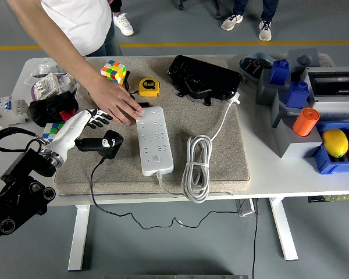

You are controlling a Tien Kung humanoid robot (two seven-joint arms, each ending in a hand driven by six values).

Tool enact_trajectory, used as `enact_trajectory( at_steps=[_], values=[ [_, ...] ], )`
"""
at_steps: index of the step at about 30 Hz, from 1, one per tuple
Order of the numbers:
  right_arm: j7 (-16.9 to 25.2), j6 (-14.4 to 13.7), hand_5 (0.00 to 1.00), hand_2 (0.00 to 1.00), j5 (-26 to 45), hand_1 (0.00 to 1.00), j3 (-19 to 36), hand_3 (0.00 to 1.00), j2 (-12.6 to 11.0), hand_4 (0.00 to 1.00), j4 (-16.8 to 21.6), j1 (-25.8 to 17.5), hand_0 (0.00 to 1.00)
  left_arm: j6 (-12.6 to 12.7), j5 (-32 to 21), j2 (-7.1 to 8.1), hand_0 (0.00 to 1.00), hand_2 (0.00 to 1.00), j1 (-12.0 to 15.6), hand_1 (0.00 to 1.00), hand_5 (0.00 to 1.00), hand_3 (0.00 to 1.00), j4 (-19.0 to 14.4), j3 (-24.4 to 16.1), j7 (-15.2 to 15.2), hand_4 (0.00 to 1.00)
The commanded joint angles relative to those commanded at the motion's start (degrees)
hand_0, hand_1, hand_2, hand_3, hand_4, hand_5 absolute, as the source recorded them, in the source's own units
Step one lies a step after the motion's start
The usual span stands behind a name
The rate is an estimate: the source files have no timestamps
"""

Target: Put the plug near the board,insert it into the board,press the button,pull the plug out

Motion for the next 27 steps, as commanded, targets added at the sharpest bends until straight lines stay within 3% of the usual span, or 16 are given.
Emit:
enact_trajectory(
  at_steps=[5, 11, 12, 17, 18, 27],
  values=[
    [-0.01, 0.00, 0.605, 0.697, -0.41, 0.712, 0.23, 0.595, -0.01, 0.998, 0.08, 0.01, 0.709, 1.81, 4.95, -1.28, 0.742, 0.823, 0.24, 0.763, 0.755, 0.842, -1.11, 0.02, 5.98, 0.998],
    [-0.01, -0.04, 0.605, 0.697, -0.79, 0.712, 0.33, 0.595, -0.03, 0.998, 0.17, -0.18, 0.709, 1.34, 14.10, -2.60, 0.747, 0.837, 0.46, 0.776, 0.764, 0.874, -3.04, -0.15, 15.10, 0.998],
    [-0.01, -0.04, 0.605, 0.697, -0.81, 0.712, 0.33, 0.595, -0.04, 0.998, 0.16, -0.23, 0.709, 1.06, 15.74, -2.68, 0.711, 0.766, 0.46, 0.709, 0.735, 0.826, -3.32, -0.05, 16.43, 0.998],
    [0.03, -0.08, 0.605, 0.697, -0.86, 0.712, 0.41, 0.595, -0.09, 0.998, 0.16, -0.35, 0.709, 0.33, 19.07, -2.75, 0.711, 0.766, 0.53, 0.709, 0.735, 0.826, -3.77, 0.85, 18.69, 0.998],
    [0.04, -0.08, 0.604, 0.696, -0.88, 0.712, 0.41, 0.595, -0.10, 0.998, 0.17, -0.35, 0.710, 0.25, 19.14, -2.75, 0.646, 0.684, 0.55, 0.652, 0.679, 0.780, -3.72, 0.97, 18.90, 0.998],
    [0.09, -0.13, 0.601, 0.696, -0.90, 0.711, 0.65, 0.596, 0.03, 0.998, 0.16, -0.34, 0.708, 0.10, 17.89, -2.81, 0.614, 0.647, 0.56, 0.617, 0.662, 0.750, -3.20, 2.60, 19.22, 0.998]
  ],
)
